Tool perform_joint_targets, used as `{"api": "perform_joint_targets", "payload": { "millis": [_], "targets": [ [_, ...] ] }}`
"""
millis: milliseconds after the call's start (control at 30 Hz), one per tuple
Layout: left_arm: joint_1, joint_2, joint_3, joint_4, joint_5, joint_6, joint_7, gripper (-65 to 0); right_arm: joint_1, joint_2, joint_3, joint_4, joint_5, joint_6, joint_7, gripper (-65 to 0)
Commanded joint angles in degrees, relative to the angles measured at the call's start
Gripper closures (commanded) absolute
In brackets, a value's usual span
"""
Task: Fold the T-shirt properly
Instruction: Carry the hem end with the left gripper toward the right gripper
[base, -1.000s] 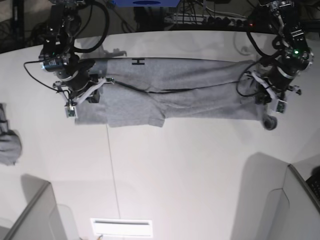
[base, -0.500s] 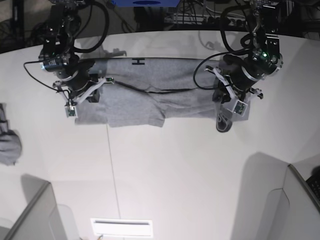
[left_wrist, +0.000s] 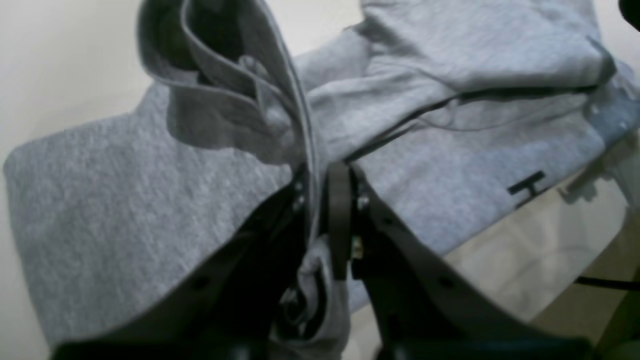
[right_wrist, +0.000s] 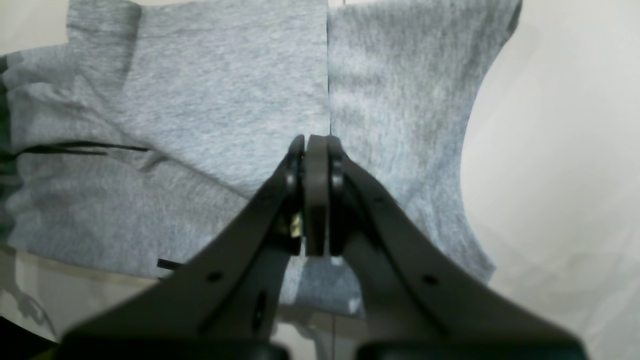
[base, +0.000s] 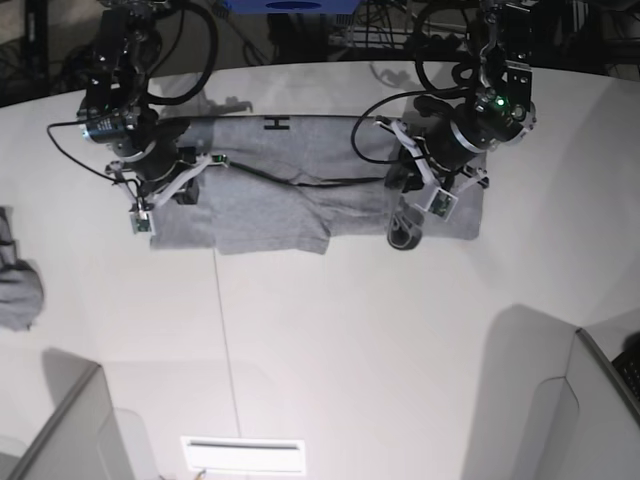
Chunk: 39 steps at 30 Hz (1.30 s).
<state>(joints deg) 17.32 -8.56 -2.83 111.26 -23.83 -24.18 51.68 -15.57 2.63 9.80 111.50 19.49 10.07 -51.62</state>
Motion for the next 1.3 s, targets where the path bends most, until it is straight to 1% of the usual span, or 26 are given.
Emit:
{"api": "perform_joint_targets", "payload": {
  "millis": [0, 233, 367, 633, 733, 800, 900, 1033, 1267],
  "targets": [
    [-0.3, 0.2, -0.1, 1.0, -0.7, -0.3, -1.3, 0.0, 0.5, 0.3, 0.3, 0.9, 0.6, 0.2, 1.2, 0.0],
    [-0.8, 3.1, -0.1, 0.8, -0.5, -0.3, -1.3, 0.0, 0.5, 0.3, 0.3, 0.8, 0.6, 0.2, 1.1, 0.0],
    [-0.8, 3.9, 0.0, 0.6, -0.5, -0.3, -1.3, 0.0, 0.5, 0.3, 0.3, 0.8, 0.6, 0.2, 1.1, 0.0],
    [-0.9, 4.0, 2.7, 0.4, -0.5, 0.0, -1.5, 0.0, 0.5, 0.2, -0.1, 0.8, 0.6, 0.2, 1.1, 0.0],
    [-2.2, 4.6, 2.8, 0.3, -0.5, 2.3, -1.4, 0.0, 0.5, 0.2, -0.1, 0.8, 0.6, 0.2, 1.1, 0.0],
    [-2.8, 4.6, 2.9, 0.2, -0.5, 2.8, -1.4, 0.0, 0.4, 0.2, 0.0, 0.8, 0.6, 0.2, 1.1, 0.0],
    [-3.7, 4.5, 4.8, 0.0, -0.5, 2.9, -1.3, 0.0, 0.4, 0.2, -0.1, 0.8, 0.6, 0.2, 1.1, 0.0],
    [-4.4, 4.6, 7.4, -0.1, -0.5, 3.0, -1.3, 0.0, 0.3, -1.0, 0.3, 0.8, 0.6, 0.2, 1.1, 0.0],
    [-4.4, 4.6, 7.5, -1.5, -0.5, 3.0, -1.3, 0.0, 0.3, -1.3, 0.3, 0.8, 0.6, 0.2, 1.3, 0.0]
  ]
}}
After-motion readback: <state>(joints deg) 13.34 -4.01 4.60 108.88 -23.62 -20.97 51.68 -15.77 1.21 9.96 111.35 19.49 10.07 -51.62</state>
